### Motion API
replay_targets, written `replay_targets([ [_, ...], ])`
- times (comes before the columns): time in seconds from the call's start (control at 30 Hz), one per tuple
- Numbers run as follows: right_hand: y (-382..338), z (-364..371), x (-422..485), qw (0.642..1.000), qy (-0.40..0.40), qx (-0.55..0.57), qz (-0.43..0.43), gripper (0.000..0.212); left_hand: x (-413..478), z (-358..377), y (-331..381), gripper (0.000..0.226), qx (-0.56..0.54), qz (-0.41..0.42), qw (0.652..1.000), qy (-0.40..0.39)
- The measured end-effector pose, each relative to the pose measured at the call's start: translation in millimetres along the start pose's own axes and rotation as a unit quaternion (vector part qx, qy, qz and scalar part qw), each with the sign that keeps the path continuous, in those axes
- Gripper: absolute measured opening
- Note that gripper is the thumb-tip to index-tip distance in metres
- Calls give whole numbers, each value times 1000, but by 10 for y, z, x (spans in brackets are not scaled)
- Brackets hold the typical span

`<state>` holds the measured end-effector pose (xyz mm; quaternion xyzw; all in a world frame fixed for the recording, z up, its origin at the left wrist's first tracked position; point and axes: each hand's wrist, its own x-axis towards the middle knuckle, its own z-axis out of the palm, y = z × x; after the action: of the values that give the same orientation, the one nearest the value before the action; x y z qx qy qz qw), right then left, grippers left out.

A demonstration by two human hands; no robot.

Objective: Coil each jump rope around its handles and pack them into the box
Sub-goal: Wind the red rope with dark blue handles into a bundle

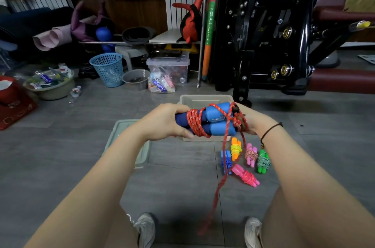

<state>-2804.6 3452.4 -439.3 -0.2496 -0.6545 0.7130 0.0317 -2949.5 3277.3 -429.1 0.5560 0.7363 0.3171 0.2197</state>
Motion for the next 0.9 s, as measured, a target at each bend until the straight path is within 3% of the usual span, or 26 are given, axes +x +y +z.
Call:
replay_targets([
  [0.13,72,-91,59,961,-9,-273,-34,25,-63,-183,-77,38,2,-10,1000,-28],
  [0.3,118,-36,102,946,-26,-317,-66,24,-141,-313,-165,40,-24,-33,999,-35],
  [0.4,138,-33,163,922,0,-369,-118,21,-154,-370,-217,39,-102,-41,993,39],
  [0.47,155,-80,194,883,43,-435,-169,21,-177,-430,-260,37,-211,-44,971,104],
  [0.57,166,-95,217,873,77,-445,-182,23,-189,-470,-302,43,-304,-52,930,201],
  [0.67,142,67,210,854,64,-490,-164,27,-105,-399,-283,48,-279,-104,909,291],
  [0.8,86,463,101,778,41,-598,-190,30,48,-278,-304,43,-271,-152,877,366],
  [0.9,58,682,-14,731,34,-638,-238,35,102,-226,-361,38,-208,-161,891,369],
])
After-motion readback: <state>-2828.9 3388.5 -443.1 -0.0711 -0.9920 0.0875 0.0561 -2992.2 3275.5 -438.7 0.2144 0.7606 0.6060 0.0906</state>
